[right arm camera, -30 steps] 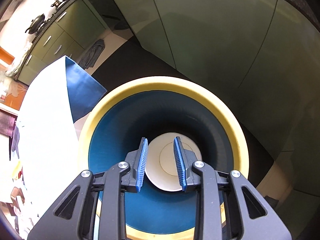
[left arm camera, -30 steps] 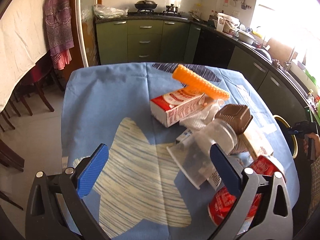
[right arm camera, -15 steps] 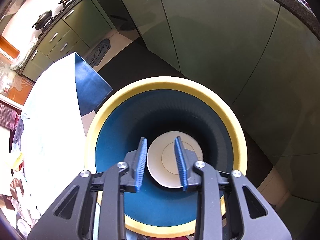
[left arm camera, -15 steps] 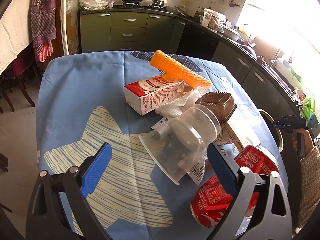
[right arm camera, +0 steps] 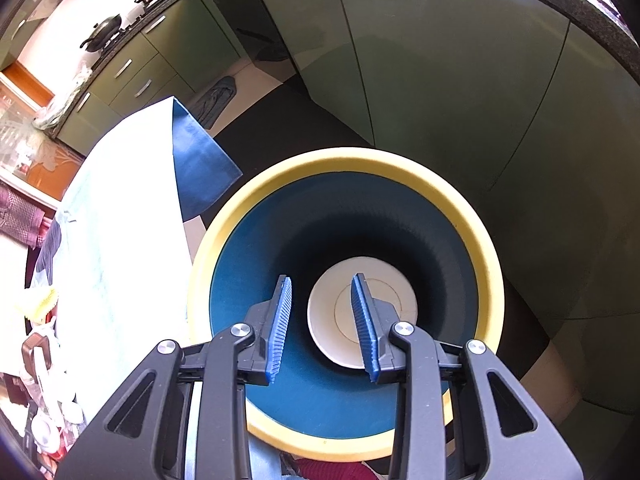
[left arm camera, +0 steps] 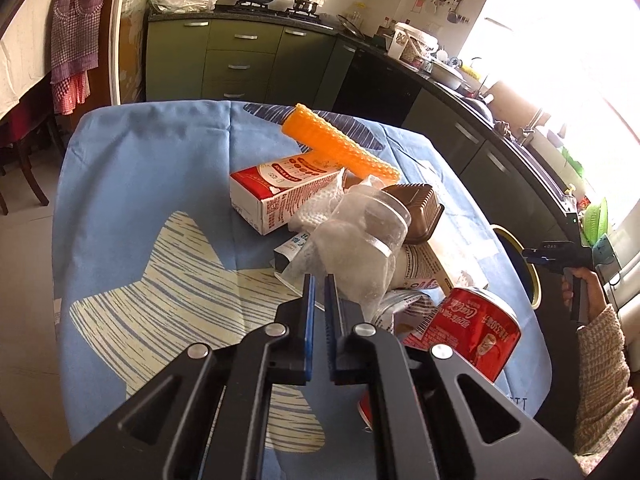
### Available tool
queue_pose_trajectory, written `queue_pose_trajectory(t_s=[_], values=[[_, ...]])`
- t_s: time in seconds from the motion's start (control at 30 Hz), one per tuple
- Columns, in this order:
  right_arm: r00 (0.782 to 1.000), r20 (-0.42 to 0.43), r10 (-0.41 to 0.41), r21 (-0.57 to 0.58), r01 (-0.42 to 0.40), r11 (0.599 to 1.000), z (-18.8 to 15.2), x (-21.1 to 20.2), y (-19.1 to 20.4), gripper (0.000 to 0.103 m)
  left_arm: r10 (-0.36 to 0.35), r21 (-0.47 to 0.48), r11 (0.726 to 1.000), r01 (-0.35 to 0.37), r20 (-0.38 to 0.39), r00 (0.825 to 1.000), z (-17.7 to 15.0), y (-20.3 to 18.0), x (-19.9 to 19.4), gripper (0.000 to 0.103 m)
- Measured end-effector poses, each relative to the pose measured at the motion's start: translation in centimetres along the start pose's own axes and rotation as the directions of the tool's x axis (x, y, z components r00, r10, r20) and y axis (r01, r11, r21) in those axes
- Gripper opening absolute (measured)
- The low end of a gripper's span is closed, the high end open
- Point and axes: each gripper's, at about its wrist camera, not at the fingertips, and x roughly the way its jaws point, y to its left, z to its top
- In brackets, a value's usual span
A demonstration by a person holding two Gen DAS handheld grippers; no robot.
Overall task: Collect trash
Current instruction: 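Grasp the clear plastic cup with the left gripper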
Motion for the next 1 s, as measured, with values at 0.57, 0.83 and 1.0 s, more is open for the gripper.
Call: queue_pose_trajectory(t_s=[0.57, 0.83, 1.0], values=[[1.000, -0.008, 0.010, -0.034, -0.010, 0.999, -0.2, 0.5, 1.0, 0.035, 0.026, 0.019, 0.999, -0.027, 0.028, 0.999, -0.3, 0.3, -1.5, 0.065], [1.000, -0.014, 0.005, -0.032, -0.006, 0.999, -0.2, 0.9, 0.9, 0.035, 0.070, 0.128, 0.989, -0.074, 0.035, 0.997, 0.4, -1.2, -0.5, 0.077], [1.000, -0.017, 0.006, -0.033, -0.007, 0.999, -0.2, 1.0, 0.7, 0.035, 0.057, 0.119, 0.991, -0.058, 0.008, 0.998, 0.8, -0.9, 1.5, 0.073]])
